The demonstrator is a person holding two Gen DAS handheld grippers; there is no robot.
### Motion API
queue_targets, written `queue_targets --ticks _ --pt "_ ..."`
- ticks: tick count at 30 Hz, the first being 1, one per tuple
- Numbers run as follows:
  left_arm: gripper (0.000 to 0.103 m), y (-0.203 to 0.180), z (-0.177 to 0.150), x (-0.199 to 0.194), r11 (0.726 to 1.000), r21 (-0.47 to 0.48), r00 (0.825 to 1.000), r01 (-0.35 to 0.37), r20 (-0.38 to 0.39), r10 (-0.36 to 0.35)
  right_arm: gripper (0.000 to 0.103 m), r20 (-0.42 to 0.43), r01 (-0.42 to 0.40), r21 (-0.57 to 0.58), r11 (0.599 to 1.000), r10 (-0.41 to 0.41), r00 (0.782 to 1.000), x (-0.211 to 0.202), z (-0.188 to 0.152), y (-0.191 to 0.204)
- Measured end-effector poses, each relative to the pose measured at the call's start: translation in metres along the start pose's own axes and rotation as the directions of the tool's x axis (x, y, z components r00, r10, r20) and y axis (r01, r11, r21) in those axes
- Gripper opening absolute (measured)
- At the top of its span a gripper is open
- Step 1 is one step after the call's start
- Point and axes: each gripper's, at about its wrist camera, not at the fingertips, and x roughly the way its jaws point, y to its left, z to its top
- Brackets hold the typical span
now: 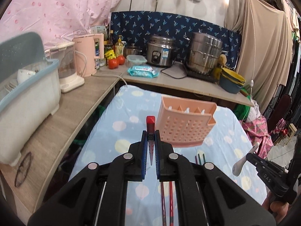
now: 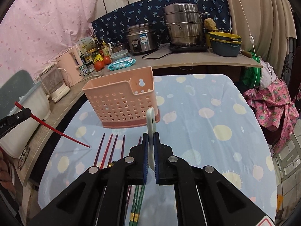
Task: Organize utensils
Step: 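Carry the red chopstick and white spoon to the pink holder with both tools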
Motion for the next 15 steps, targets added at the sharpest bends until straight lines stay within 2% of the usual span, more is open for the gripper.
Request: queue_targets --ticks 10,15 --pt "0.007 -0.018 0.084 -0.005 0.999 0.023 0.988 0.036 0.151 -0.039 0.006 0.076 -0.096 0.012 0.995 0.095 0.993 0.021 0.076 0.004" --pt "0.007 -0.030 0.110 0.004 0.999 0.027 0.981 0.040 0.189 -0.044 0.006 0.109 -0.169 0.044 0.985 0.164 0.980 0.041 0.111 0.002"
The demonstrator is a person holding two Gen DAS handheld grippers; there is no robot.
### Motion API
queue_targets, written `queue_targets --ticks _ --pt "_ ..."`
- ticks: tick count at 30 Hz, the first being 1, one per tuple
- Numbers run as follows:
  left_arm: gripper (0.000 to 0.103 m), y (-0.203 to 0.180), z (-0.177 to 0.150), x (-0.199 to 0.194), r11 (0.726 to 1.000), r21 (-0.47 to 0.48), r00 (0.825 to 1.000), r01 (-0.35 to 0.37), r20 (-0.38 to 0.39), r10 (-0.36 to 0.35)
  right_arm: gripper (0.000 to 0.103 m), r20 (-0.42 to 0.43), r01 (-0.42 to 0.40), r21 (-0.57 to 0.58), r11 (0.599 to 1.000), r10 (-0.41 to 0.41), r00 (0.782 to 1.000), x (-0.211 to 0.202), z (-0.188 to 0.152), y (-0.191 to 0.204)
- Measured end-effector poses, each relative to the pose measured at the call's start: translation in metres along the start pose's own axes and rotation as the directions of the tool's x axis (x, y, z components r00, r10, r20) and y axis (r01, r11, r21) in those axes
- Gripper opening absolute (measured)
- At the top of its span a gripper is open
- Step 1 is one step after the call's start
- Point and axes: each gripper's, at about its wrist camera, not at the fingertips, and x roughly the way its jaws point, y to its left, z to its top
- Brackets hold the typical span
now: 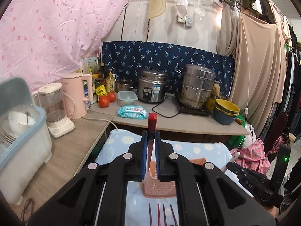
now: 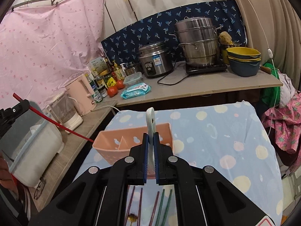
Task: Organize utensils
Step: 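Carry the red chopstick and white spoon to the pink holder with both tools, then open the left tool over the holder while the right tool releases the spoon into it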
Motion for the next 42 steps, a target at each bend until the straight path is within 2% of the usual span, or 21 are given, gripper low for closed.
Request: queue_targets --ticks 5,7,11,20,33,39,42 --pt "0.007 -0.002 0.013 0.004 1.000 -0.002 1.000 0.004 0.017 -0.004 0.006 0.014 -0.043 0.015 0.999 0.042 0.999 0.019 0.020 0.003" --pt "0.007 0.000 0.019 0.002 0.999 -0.017 0.999 0.029 0.016 -0.029 0.006 0.012 -0.047 0.009 0.999 0.047 0.999 0.026 0.022 0.006" --pt "0.007 -0.005 0.024 -0.001 1.000 0.003 0.999 0.020 0.036 -0.020 0.006 0.000 -0.050 0.013 0.999 0.050 0.999 0.040 0.022 0.007" --pt "0.007 -0.009 0.001 0.031 1.000 0.001 1.000 0.005 -0.028 -0.005 0.006 -0.042 -0.037 0.033 0.999 0.039 0.998 0.069 0.012 -0.005" --pt "0.007 -0.001 -0.021 0.060 0.999 -0.012 0.995 -0.040 -0.093 0.039 0.006 -0.101 0.024 0.030 0.999 -0.021 0.995 0.091 -0.007 -0.020" --pt "0.008 -0.005 -0.035 0.068 0.999 0.001 0.991 -0.042 -0.128 0.042 0.012 -0.085 0.077 -0.008 0.997 -0.078 0.993 0.082 -0.011 -0.015" --pt "0.009 -0.008 -0.041 0.069 0.998 0.015 0.989 -0.068 -0.127 0.070 0.013 -0.083 0.110 -0.031 0.993 -0.112 0.990 0.071 -0.014 -0.011"
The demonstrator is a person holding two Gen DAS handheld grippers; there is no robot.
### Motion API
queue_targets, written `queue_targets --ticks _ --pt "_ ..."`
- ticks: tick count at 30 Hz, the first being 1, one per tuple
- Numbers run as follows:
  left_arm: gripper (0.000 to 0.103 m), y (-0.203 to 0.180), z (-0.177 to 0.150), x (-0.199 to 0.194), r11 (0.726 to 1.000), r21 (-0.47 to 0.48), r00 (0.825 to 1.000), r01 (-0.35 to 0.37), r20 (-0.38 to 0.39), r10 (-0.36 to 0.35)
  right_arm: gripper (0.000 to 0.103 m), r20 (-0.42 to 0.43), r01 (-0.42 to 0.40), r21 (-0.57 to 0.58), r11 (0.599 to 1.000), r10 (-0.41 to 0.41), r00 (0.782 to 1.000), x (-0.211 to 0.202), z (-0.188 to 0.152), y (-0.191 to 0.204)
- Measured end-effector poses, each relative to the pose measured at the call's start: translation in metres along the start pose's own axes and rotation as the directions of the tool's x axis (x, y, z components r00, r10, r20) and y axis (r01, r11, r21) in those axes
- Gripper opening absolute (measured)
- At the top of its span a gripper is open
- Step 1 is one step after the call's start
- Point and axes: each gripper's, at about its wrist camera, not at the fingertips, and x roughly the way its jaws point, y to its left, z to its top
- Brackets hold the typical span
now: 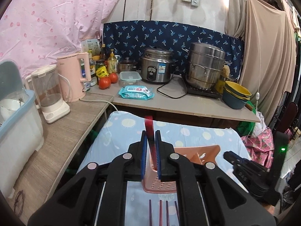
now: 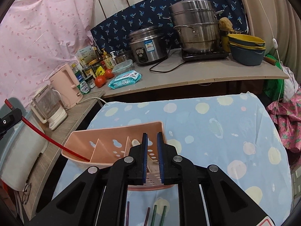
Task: Organize utensils
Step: 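Open the left tool over the holder while the right tool releases the spoon into it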
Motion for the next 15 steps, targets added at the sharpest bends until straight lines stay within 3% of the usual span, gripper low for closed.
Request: queue_targets --ticks 4,9,15 --pt "0.012 0.000 -0.006 0.000 1.000 0.001 1.000 -0.020 -0.011 0.020 0.023 -0.003 0.039 -0.027 0.999 -0.039 0.999 -0.018 -0.008 0.005" --pt "0.030 0.003 -0.018 -0.005 0.999 -0.008 0.999 -0.038 -0.014 0.038 0.033 -0.008 0.060 -0.056 0.997 -0.061 0.998 -0.045 -0.026 0.012" --pt "0.033 0.005 -0.039 -0.019 0.999 -0.008 0.999 -0.032 -0.033 0.032 0.035 -0.018 0.109 -0.118 0.987 -0.112 0.994 -0.075 -0.064 0.023"
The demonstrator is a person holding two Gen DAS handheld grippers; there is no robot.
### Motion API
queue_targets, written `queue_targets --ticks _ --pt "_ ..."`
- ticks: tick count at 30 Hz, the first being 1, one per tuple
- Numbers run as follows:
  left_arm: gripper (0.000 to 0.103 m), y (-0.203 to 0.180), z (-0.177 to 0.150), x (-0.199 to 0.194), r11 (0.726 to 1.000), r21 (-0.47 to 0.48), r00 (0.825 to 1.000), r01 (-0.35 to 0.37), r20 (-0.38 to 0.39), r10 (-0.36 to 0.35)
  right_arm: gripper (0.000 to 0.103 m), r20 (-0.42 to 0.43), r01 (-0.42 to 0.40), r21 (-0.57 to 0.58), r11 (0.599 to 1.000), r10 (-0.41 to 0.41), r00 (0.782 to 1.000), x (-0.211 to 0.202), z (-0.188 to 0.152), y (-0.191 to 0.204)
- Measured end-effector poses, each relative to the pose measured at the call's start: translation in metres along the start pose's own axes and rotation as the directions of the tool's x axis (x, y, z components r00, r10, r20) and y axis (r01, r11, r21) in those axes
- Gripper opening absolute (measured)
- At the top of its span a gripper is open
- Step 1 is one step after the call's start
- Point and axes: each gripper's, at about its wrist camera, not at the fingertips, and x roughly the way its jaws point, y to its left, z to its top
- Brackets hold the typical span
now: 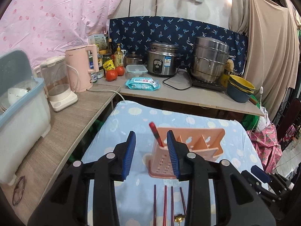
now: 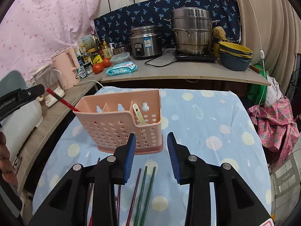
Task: Organize utensils
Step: 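Open the left tool over the holder while the right tool releases the spoon into it, then grasp another red chopstick with the left tool while the right tool grasps a green chopstick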
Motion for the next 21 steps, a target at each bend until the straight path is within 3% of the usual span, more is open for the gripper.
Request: queue_targets --ticks 6,11,21 --pt "0.033 0.007 -0.040 -0.013 1.000 0.002 0.999 -0.001 -0.055 0.001 0.035 -0.054 0.046 -0.035 0.998 -0.048 0.997 -0.020 -0.052 0.006" --pt "0.033 0.013 -0.081 -0.015 1.000 0.000 0.992 -0.014 -0.124 0.014 0.035 -0.138 0.037 -0.033 0.999 -0.041 0.990 -0.024 -0.094 0.006" --pt "0.033 0.021 -0.154 -0.010 0.999 0.012 0.966 -0.038 -0.254 0.040 0.035 -0.236 0.030 -0.049 0.998 -0.041 0.971 -0.022 -0.152 0.017"
